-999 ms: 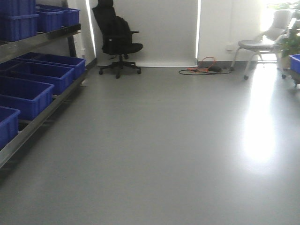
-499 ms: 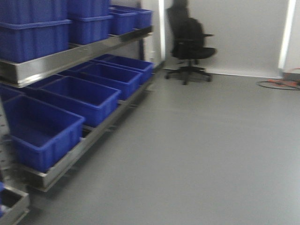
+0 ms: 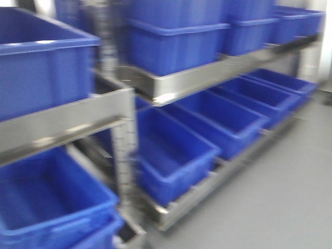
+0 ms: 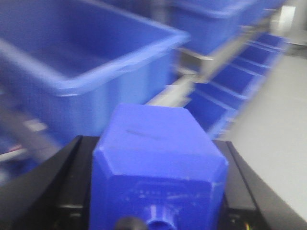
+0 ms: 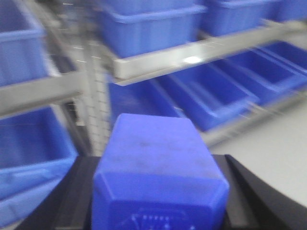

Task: Pick and sort blue part to right shelf
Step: 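Drive the base up to the rack of blue bins, then lower the left gripper's blue part into the bin beside it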

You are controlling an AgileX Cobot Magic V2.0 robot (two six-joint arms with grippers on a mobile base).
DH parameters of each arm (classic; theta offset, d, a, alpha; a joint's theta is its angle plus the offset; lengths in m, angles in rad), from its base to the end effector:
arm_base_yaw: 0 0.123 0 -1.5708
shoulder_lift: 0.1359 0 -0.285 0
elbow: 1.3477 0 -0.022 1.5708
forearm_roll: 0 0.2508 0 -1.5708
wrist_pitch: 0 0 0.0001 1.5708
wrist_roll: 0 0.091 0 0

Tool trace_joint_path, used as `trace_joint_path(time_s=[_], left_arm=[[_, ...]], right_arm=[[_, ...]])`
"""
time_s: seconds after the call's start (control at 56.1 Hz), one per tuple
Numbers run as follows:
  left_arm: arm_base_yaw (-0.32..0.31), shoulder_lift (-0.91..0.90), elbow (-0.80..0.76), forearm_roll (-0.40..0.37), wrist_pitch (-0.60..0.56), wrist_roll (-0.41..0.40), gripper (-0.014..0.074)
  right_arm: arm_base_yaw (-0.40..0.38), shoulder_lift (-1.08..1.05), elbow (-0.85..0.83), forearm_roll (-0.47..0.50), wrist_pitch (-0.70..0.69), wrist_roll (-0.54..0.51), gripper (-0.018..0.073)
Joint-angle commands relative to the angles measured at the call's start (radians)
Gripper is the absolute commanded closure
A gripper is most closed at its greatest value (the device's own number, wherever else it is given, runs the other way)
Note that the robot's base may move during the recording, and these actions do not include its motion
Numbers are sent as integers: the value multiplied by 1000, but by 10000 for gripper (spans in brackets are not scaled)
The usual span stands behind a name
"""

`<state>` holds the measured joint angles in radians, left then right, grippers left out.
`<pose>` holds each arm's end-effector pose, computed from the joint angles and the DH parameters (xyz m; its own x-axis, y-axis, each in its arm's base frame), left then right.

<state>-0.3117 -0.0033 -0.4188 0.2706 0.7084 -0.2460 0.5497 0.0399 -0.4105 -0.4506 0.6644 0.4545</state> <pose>0.0181 0.0108 0.2860 -0.1764 0.0171 -0.9842 0.1325 0.9912 -0.0065 0.0309 -0.0098 0.2897 -0.1572 0.0058 -0.9875 -0.2639 0.9634 0.0477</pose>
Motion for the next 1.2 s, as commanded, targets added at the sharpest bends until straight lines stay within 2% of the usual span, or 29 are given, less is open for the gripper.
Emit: trace_joint_path(time_s=[0.0,1.177], left_arm=[[-5,-22,-26,10,-90,-3,265],[-5,-22,-26,9,-90,-3,265]], right_arm=[[-4,18,-27,-35,-87,-8,431],[-3,18,-27,-35,-87,-8,431]])
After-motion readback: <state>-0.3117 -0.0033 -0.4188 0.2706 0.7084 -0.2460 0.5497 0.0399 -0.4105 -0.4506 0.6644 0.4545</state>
